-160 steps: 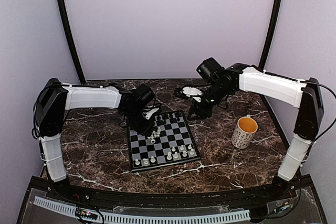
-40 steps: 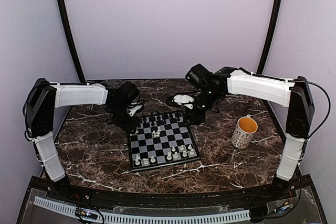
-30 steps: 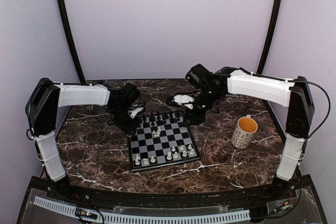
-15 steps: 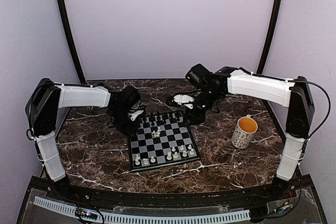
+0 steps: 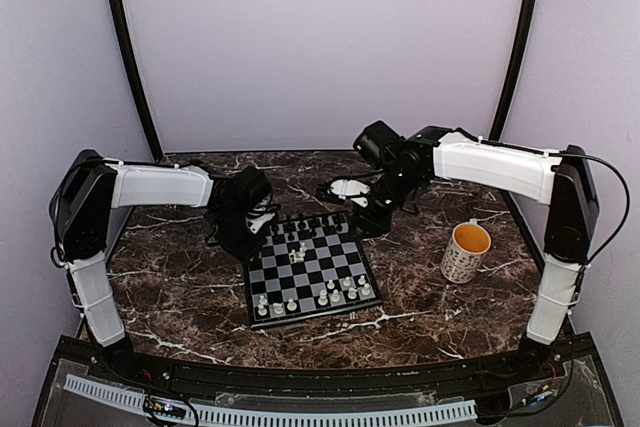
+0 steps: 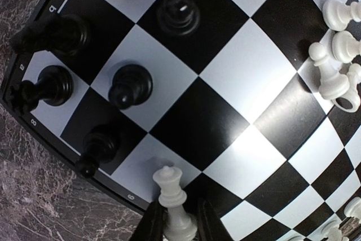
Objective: Set up the chess pieces on the board
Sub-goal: Pick up the queen from the chessboard, then pass from the left arm to the right
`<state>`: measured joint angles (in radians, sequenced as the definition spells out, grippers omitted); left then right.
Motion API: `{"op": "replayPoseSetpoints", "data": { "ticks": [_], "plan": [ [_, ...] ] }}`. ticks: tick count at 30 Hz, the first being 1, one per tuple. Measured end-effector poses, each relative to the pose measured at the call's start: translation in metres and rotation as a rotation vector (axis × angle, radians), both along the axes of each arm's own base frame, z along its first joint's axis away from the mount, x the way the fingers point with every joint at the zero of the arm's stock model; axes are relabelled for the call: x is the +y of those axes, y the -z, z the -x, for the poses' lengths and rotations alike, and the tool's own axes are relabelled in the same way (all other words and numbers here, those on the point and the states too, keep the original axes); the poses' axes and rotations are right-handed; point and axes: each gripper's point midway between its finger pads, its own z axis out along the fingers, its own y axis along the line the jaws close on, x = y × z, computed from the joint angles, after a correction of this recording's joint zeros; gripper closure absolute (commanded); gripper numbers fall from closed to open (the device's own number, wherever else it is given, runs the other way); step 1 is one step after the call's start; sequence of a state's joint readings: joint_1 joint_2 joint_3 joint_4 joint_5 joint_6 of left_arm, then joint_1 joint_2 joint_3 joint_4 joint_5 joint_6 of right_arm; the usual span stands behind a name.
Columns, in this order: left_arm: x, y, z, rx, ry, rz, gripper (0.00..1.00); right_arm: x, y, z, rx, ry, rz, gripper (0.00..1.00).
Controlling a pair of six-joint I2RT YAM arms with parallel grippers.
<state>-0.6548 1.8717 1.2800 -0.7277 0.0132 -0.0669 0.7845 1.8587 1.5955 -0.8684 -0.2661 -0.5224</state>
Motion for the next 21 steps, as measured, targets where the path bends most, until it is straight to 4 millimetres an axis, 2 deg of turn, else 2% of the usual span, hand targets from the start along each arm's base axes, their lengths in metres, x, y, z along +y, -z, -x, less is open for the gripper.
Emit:
{"op": "replayPoseSetpoints", "data": {
  "ticks": [6,9,12,15,18,21],
  "plan": [
    [0.001,-0.002,0.004,0.004,0.009,-0.009,0.88,0.002,-0.004,-0.003,-0.008,0.009,-0.010,0.65],
    [0.000,-0.016,0.003,-0.026,0.011,0.010,0.89,0.002,-0.008,-0.009,-0.013,0.029,-0.025,0.65],
    [-0.011,-0.045,-0.002,-0.099,0.025,0.104,0.88,0.003,-0.018,-0.019,-0.019,0.062,-0.063,0.64],
    [-0.031,-0.084,-0.003,-0.193,0.073,0.263,0.88,0.009,-0.034,-0.026,-0.015,0.079,-0.128,0.63],
    [-0.057,-0.118,0.005,-0.281,0.164,0.423,0.87,0.020,-0.052,-0.026,0.013,0.082,-0.207,0.62],
    [-0.082,-0.139,0.017,-0.332,0.255,0.558,0.87,0.037,-0.077,-0.019,0.081,0.062,-0.307,0.60]
  ]
}}
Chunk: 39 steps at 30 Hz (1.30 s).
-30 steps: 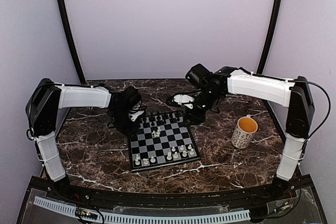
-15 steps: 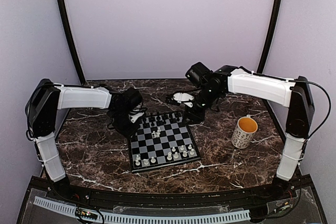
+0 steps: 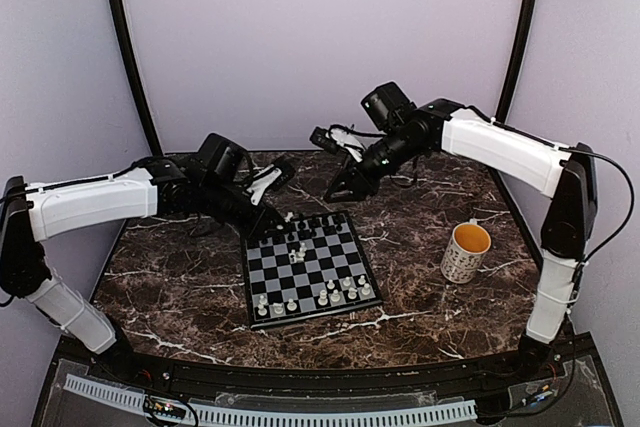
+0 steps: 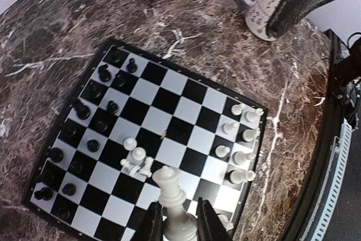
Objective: Set up the chess pieces on the board
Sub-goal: Pass from the left arm to the right
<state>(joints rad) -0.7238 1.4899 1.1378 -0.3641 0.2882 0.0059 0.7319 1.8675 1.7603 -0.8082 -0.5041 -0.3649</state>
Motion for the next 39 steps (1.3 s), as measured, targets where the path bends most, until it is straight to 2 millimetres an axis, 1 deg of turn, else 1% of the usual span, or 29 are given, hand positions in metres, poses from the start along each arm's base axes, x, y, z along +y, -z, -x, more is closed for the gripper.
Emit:
{"op": "replayPoseSetpoints", "data": {
  "ticks": [2,4,6,9,12,14,22,28,31,37,39],
  "plan": [
    [-0.007,-0.002,0.005,-0.006,0.031,0.031,0.87,0.014,-0.014,0.004,0.053,-0.026,-0.075,0.58],
    [-0.012,-0.002,0.010,-0.011,0.062,0.067,0.87,0.025,-0.019,0.009,0.127,-0.049,-0.134,0.57],
    [-0.015,-0.001,0.014,-0.006,0.084,0.090,0.87,0.033,-0.015,0.015,0.212,-0.065,-0.165,0.55],
    [-0.020,-0.001,0.019,-0.007,0.113,0.116,0.87,0.041,-0.001,0.021,0.339,-0.074,-0.184,0.54],
    [-0.026,-0.005,0.022,-0.014,0.137,0.142,0.87,0.046,0.009,0.025,0.433,-0.073,-0.190,0.53],
    [-0.028,-0.007,0.023,-0.017,0.148,0.154,0.87,0.048,0.011,0.029,0.479,-0.077,-0.200,0.53],
    [-0.033,-0.010,0.026,-0.021,0.168,0.176,0.87,0.054,0.002,0.044,0.573,-0.128,-0.249,0.56],
    [-0.033,-0.011,0.026,-0.022,0.171,0.180,0.87,0.058,0.006,0.052,0.614,-0.148,-0.250,0.59],
    [-0.033,-0.010,0.027,-0.021,0.172,0.180,0.87,0.060,0.009,0.053,0.623,-0.149,-0.247,0.66],
    [-0.034,-0.013,0.029,-0.022,0.181,0.189,0.87,0.060,0.010,0.052,0.624,-0.143,-0.244,0.92],
    [-0.034,-0.014,0.030,-0.022,0.183,0.191,0.83,0.059,0.012,0.052,0.622,-0.142,-0.242,0.96]
  ]
}}
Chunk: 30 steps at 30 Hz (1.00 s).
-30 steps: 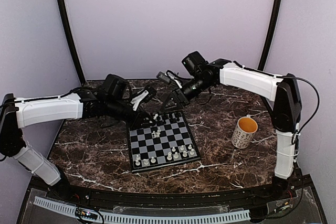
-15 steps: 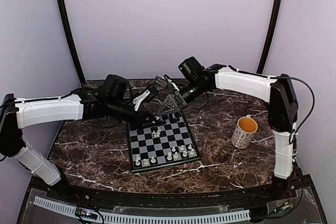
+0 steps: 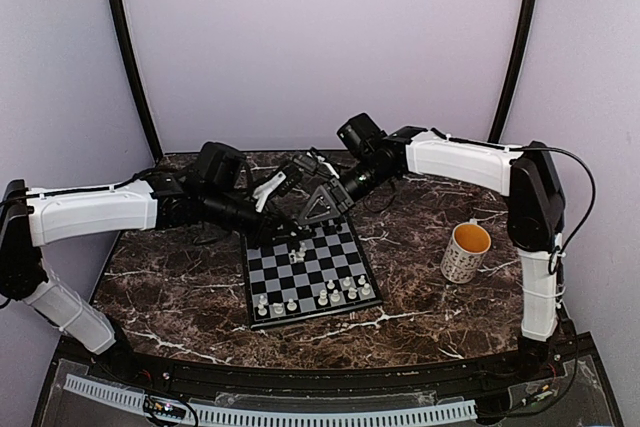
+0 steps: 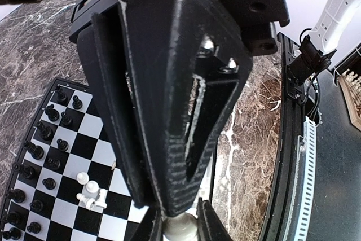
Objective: Set up the chess pieces on the board
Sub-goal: Pass from the left arm to the right, then place the queen at e1.
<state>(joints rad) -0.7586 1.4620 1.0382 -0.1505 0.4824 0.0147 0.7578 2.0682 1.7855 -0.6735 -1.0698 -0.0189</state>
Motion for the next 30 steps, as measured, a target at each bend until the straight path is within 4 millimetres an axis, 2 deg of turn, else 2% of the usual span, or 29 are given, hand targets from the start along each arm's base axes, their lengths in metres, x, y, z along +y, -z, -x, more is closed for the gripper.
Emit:
{"op": "replayPoseSetpoints", "data": {
  "ticks": [5,11,15,17,21,23,26,30],
  "plan": [
    [0.001,0.001,-0.001,-0.005,-0.006,-0.005,0.66,0.000,0.002,-0.002,-0.022,0.001,-0.001,0.99],
    [0.006,0.005,-0.008,-0.044,-0.035,-0.038,0.60,-0.004,0.016,-0.010,-0.126,0.019,0.055,1.00],
    [0.024,0.004,-0.013,-0.094,-0.100,-0.068,0.57,-0.013,0.025,-0.018,-0.254,0.040,0.110,1.00],
    [0.035,-0.006,-0.017,-0.124,-0.143,-0.058,0.56,-0.020,0.028,-0.015,-0.317,0.040,0.139,1.00],
    [0.063,-0.036,-0.040,-0.203,-0.272,-0.011,0.56,-0.022,0.035,0.006,-0.450,-0.010,0.186,1.00],
    [0.077,-0.046,-0.052,-0.236,-0.348,-0.002,0.55,-0.018,0.041,0.023,-0.516,-0.058,0.203,0.99],
    [0.088,-0.050,-0.063,-0.261,-0.427,-0.008,0.56,-0.011,0.056,0.046,-0.596,-0.133,0.231,0.99],
    [0.096,-0.043,-0.068,-0.259,-0.482,-0.031,0.55,-0.008,0.076,0.071,-0.684,-0.220,0.273,0.98]
  ]
}}
